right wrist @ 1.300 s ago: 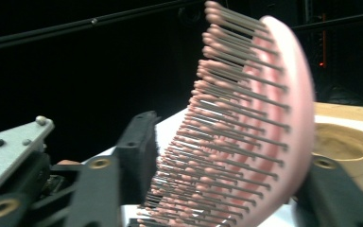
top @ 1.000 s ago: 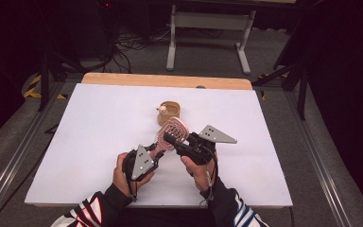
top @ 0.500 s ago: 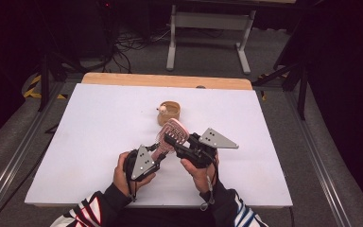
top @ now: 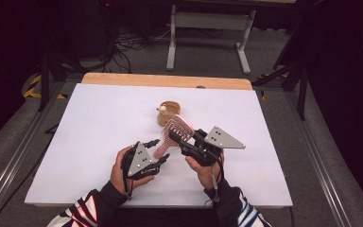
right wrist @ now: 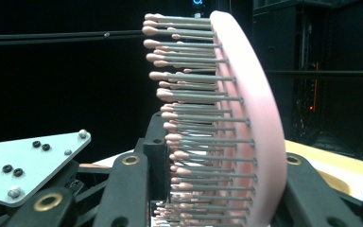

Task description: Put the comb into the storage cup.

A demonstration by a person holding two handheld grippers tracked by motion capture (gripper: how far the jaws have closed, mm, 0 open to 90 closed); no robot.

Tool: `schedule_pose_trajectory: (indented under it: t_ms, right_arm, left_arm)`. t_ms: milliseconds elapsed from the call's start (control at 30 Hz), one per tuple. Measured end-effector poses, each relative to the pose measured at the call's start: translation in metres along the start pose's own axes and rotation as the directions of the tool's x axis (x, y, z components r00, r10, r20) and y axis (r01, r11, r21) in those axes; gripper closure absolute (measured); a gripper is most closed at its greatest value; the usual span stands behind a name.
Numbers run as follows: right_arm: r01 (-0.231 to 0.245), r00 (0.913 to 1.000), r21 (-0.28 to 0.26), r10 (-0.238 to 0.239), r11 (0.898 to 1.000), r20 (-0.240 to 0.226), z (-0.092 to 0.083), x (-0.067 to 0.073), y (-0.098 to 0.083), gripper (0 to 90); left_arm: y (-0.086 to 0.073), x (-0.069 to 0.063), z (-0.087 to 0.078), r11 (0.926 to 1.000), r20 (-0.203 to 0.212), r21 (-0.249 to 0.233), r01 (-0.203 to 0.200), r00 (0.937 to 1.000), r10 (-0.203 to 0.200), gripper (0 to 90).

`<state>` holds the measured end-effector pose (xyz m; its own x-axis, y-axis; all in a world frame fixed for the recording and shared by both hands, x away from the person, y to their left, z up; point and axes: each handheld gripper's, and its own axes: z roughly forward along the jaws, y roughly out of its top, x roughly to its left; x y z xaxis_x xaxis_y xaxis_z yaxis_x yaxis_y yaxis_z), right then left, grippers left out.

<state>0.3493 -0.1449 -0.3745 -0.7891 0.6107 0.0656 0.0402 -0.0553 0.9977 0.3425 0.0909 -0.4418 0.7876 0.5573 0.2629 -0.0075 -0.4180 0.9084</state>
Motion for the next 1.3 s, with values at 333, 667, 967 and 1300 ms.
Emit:
schedule_pose_trajectory:
  t_ms: [333, 667, 967, 1300]
  right_arm:
    - [0.031, 0.999, -0.026, -0.03, 0.999, 0.035, -0.012, -0.008, 0.009, 63.6]
    - [0.043, 0.997, -0.044, -0.04, 0.998, 0.067, -0.021, -0.016, 0.014, 63.5]
    - [0.052, 0.9945, -0.049, -0.047, 0.997, 0.093, -0.025, -0.023, 0.018, 63.5]
    - [0.07, 0.9921, -0.067, -0.062, 0.995, 0.109, -0.026, -0.026, 0.024, 63.5]
  left_arm:
    - [-0.01, 0.012, -0.012, 0.9998, 0.087, 0.001, 0.022, 0.996, -0.022, 18.6]
    - [-0.023, 0.031, -0.035, 0.9997, 0.067, 0.018, 0.018, 0.9975, -0.019, 12.0]
    - [-0.04, 0.043, -0.057, 0.9985, 0.038, 0.039, 0.037, 0.9985, -0.039, 8.4]
    - [-0.053, 0.047, -0.079, 0.9974, 0.014, 0.041, 0.058, 0.9982, -0.059, 7.2]
